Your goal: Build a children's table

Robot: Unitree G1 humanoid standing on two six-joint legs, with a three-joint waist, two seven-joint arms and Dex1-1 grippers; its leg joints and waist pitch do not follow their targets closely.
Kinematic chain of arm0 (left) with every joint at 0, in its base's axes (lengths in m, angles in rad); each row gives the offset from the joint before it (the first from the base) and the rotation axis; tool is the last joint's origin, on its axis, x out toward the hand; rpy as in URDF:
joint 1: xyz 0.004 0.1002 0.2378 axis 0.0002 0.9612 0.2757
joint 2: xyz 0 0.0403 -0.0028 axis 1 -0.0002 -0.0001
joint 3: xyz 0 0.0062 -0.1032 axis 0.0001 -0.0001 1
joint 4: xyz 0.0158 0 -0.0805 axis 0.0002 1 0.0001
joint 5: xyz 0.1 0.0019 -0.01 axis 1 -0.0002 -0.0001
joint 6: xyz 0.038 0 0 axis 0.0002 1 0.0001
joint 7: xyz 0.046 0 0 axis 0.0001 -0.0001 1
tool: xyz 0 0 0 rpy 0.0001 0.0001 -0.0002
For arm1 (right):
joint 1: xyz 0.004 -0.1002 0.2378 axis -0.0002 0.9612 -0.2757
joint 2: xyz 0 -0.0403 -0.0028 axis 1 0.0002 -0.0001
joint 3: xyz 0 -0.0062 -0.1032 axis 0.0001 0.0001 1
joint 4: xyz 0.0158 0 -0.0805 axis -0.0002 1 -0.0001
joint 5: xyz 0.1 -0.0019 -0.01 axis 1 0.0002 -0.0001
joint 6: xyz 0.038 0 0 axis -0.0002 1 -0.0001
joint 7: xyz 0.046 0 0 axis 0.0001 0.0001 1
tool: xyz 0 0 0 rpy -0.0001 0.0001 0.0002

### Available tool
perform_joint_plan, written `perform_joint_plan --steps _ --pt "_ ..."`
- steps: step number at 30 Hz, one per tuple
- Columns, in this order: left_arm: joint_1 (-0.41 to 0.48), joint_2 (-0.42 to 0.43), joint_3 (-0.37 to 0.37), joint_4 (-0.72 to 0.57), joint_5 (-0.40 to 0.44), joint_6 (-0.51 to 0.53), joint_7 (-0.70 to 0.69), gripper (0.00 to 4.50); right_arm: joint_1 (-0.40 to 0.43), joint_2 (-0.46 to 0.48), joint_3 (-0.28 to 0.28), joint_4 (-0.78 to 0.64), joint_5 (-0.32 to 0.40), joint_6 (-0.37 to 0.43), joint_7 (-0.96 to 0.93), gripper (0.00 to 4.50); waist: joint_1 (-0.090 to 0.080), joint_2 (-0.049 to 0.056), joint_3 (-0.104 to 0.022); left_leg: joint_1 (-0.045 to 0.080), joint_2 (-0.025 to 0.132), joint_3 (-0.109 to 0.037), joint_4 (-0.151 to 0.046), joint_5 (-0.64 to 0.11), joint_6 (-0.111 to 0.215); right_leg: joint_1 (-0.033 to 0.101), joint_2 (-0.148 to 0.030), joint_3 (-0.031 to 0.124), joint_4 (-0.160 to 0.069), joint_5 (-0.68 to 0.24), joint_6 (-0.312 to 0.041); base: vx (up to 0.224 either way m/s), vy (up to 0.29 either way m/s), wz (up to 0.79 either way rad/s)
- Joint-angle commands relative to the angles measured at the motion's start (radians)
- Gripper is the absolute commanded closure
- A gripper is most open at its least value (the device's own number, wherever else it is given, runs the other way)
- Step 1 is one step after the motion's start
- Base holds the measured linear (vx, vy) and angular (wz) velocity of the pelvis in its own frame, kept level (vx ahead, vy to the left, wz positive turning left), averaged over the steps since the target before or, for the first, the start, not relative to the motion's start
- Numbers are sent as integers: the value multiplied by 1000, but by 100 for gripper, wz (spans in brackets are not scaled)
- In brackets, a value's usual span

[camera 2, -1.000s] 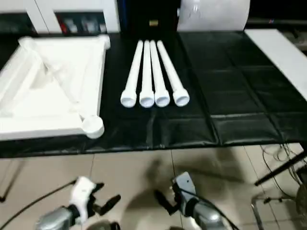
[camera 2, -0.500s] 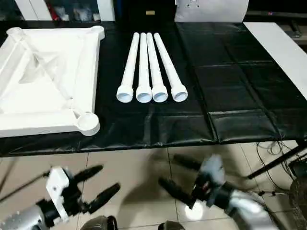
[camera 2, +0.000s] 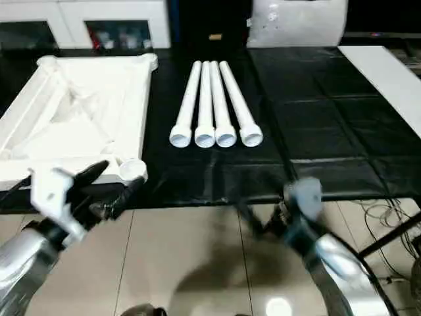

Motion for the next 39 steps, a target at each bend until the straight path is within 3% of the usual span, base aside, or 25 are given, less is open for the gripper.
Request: perform_joint_plan --steps 1,6,8,9,10,14,15,17,19,21,23,25,26,27,28,29,31,32,33,34,35,36,37,38,39 --pt "-51 10 -6 83 52 -12 33 8 -40 41 -3 36 -34 -16 -83 0 0 13 -59 20 58 -42 -72 -114 -15 9 -78 52 -82 8 -171 0 0 0" --pt "-124 -48 35 239 72 -49 103 8 -91 137 50 111 -193 -19 -254 0 -2 7 -73 13 54 -42 -66 -61 -15 18 -78 50 -67 137 -171 0 0 0" --pt "-102 -54 36 251 81 -76 98 8 -103 159 67 137 -212 -15 -276 0 -4 7 -76 10 55 -42 -67 -69 -5 21 -82 50 -68 126 -173 0 0 0" --pt "-73 -22 -5 245 120 -80 88 8 -113 165 86 166 -219 -25 -284 0 -3 -4 -79 9 59 -43 -66 -68 7 24 -82 50 -65 132 -168 0 0 0" --pt "-60 -11 -20 235 131 -80 85 8 -113 166 90 172 -214 -36 -277 0 -4 0 -78 9 59 -43 -68 -69 11 22 -82 49 -66 129 -164 0 0 0" --pt "-46 -13 -29 181 129 -44 94 8 -101 158 79 161 -192 -77 -236 0 14 -10 -80 2 59 -31 -56 -82 88 23 -115 67 -80 92 -181 0 0 0" --pt "-63 -23 -44 180 141 -42 100 8 -93 152 65 147 -182 -91 -209 0 28 17 -78 -8 61 -38 -46 -83 137 25 -143 78 -90 84 -201 0 0 0" --pt "-73 -30 -41 188 141 -46 100 8 -92 158 62 142 -181 -96 -207 0 39 -4 -76 -16 60 -39 -32 -93 176 30 -166 90 -109 34 -212 -12 35 1" --pt "-82 -46 -42 207 139 -62 103 8 -92 154 60 141 -195 -103 -214 0 50 1 -76 -15 69 -51 -23 -93 189 32 -185 96 -121 -35 -228 -26 82 4" --pt "-85 -52 -65 209 157 -63 114 8 -95 142 53 121 -236 -80 -265 0 49 11 -81 -5 68 -47 -43 -84 208 24 -151 71 -110 -77 -227 -28 117 4" --pt "-90 -59 -83 192 160 -51 121 8 -113 164 19 83 -158 0 -265 0 38 2 -89 11 53 -33 -57 -58 260 11 -112 47 -89 -46 -194 -30 129 5" --pt "-87 -60 -78 194 163 -57 123 8 -111 185 36 79 -100 17 -216 0 25 -8 -85 15 45 -29 -64 -69 303 -3 -107 36 -89 -53 -158 -35 128 4" --pt "-84 -59 -77 192 168 -57 127 8 -109 182 48 88 -117 5 -212 0 25 -5 -84 14 43 -29 -65 -85 301 -6 -111 36 -92 -67 -145 -38 122 1" --pt "-77 -59 -72 186 169 -54 131 8 -107 181 53 94 -128 3 -215 0 19 -20 -77 9 41 -28 -70 -133 283 -5 -122 38 -104 -110 -121 -38 122 1" --pt "-68 -58 -64 175 170 -49 133 8 -103 187 56 96 -123 5 -211 0 22 -17 -77 5 41 -31 -71 -186 248 -1 -142 47 -118 -165 -103 -44 117 -1" --pt "-58 -56 -54 165 169 -44 133 8 -98 193 63 99 -121 3 -204 0 22 -29 -77 6 43 -32 -71 -210 232 1 -149 49 -125 -189 -94 -64 122 -6" --pt "-58 -50 -44 172 167 -47 129 8 -99 200 74 103 -130 1 -207 0 11 -10 -78 20 41 -40 -102 -292 157 -1 -116 21 -120 -235 -50 -64 122 -8" --pt "-62 -45 -36 193 176 -55 135 8 -105 212 77 121 -129 8 -210 0 -7 -1 -78 43 31 -33 -132 -344 103 -28 -55 -19 -81 -208 -21 -62 118 -2" --pt "-74 -44 -31 209 184 -56 145 8 -116 214 79 130 -131 21 -209 0 -26 -6 -74 44 28 -20 -166 -409 38 -43 -14 -52 -25 -158 4 -62 118 -2" --pt "-79 -44 -30 213 183 -57 144 8 -120 214 79 133 -130 20 -206 0 -27 -3 -70 35 27 -7 -188 -461 -9 -45 -6 -66 2 -144 15 -78 95 7" --pt "-95 -43 -28 224 181 -61 142 8 -132 214 78 141 -125 16 -195 0 -34 -11 -68 8 37 -10 -217 -559 -80 -19 -16 -79 35 -103 16 -93 43 1" --pt "-103 -39 -33 230 186 -60 141 8 -139 208 78 148 -130 12 -192 0 -24 -37 -77 10 42 -5 -204 -600 -120 -17 -73 -49 -13 -132 7 -93 43 1" --pt "-107 -33 -42 229 193 -59 136 8 -145 203 75 150 -134 16 -198 0 -2 -32 -65 26 18 19 -155 -614 -152 -64 -135 -9 -80 -260 -34 -91 -5 19" --pt "-109 -35 -44 230 193 -59 135 8 -148 204 72 152 -130 15 -196 0 14 -74 -75 10 -1 -93 125 -327 -25 -36 -374 152 -214 -382 -78 -66 79 8" --pt "-124 -43 -46 240 187 -61 132 8 -162 209 63 164 -116 8 -189 0 -19 -54 -70 -77 -8 -190 190 -113 -22 31 -377 126 -190 -462 -108 -66 79 8"
